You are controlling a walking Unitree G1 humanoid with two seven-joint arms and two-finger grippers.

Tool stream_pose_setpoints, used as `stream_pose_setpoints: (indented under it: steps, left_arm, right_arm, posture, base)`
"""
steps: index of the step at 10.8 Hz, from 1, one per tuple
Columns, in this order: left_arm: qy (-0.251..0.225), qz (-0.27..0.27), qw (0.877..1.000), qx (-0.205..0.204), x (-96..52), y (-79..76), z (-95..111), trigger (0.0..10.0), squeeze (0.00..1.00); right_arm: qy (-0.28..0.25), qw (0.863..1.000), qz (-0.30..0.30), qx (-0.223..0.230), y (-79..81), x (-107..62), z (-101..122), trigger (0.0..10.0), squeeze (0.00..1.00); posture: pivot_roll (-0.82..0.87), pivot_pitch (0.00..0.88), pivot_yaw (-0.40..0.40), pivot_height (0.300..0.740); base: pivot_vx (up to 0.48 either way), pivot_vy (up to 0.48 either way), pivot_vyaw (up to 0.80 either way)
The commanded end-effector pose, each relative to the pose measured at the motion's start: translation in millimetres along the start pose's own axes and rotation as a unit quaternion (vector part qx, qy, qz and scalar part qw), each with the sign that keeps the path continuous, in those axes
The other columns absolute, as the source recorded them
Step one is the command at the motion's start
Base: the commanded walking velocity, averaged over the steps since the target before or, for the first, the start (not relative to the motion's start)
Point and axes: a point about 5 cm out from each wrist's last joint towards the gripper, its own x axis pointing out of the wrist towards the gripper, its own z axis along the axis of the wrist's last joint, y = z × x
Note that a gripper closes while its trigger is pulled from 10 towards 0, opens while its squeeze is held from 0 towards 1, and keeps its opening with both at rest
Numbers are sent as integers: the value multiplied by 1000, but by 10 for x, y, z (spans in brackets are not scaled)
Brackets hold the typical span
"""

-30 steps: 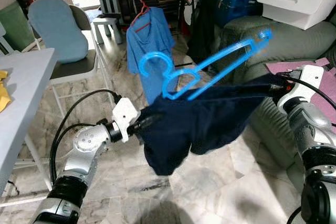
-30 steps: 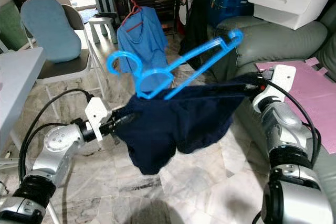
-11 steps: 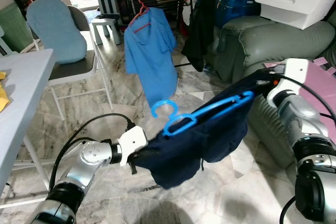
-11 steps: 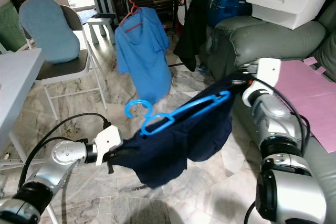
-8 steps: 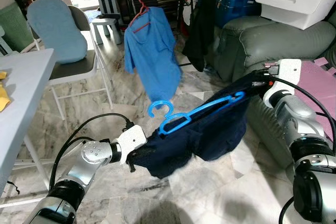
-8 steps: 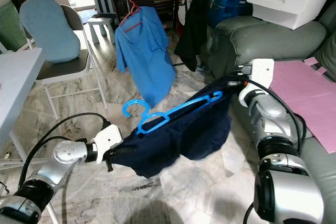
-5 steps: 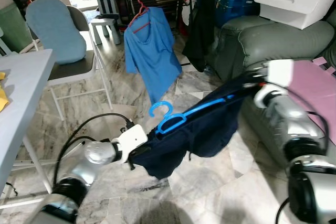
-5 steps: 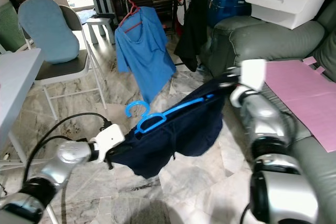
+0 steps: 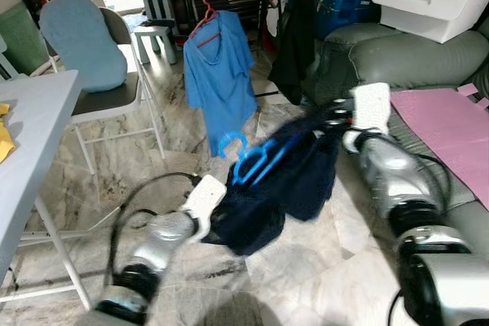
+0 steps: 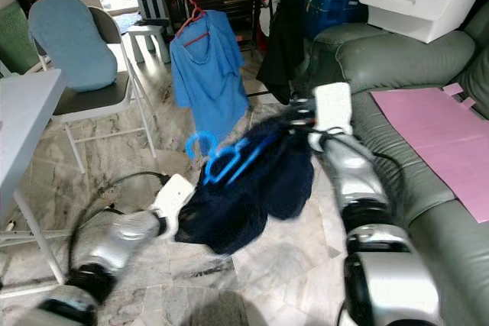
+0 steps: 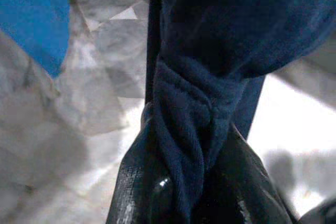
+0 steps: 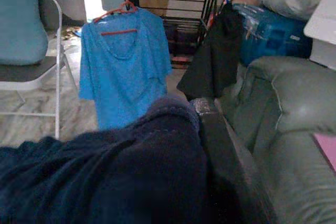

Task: Hang hanger

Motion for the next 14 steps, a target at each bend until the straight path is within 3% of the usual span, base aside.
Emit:
stream_pose_setpoints:
  steps: [1,3,5,6,7,13,14]
  left_arm:
    - [-14,40,999,-29,-37,145,75,0,0]
    - [-48,41,995,-82,14,101,269,0,0]
    - [-51,49,993,-99,42,67,307,0,0]
    - [-55,53,991,-110,42,69,321,0,0]
    - [-56,55,991,-110,35,74,338,0,0]
    - [-71,67,987,-127,24,151,452,0,0]
    - [-76,68,988,-113,15,169,474,0,0]
  right_arm:
    - [-28,1000,1,-14,32,38,132,0,0]
    - [-12,999,37,-20,243,37,28,0,0]
    - [23,991,130,-18,524,-30,-155,0,0]
    - [53,976,209,-36,686,-146,-329,0,0]
    - [79,965,248,-43,758,-238,-460,0,0]
    - [163,915,363,-65,1112,-673,-932,0,0]
    - [162,914,364,-72,1157,-695,-934,4157,0]
  posture:
    - [-99,0,86,740]
    - [-98,0,85,740]
    - [-99,0,87,740]
    - [-99,0,87,740]
    - [-99,0,86,740]
    - [-103,0,81,740]
    - [-101,0,81,740]
  base:
    - [0,0,0]
    - [0,0,0]
    - [0,0,0]
    - [0,0,0]
    - [0,0,0]
    - [0,0,0]
    - [0,0,0]
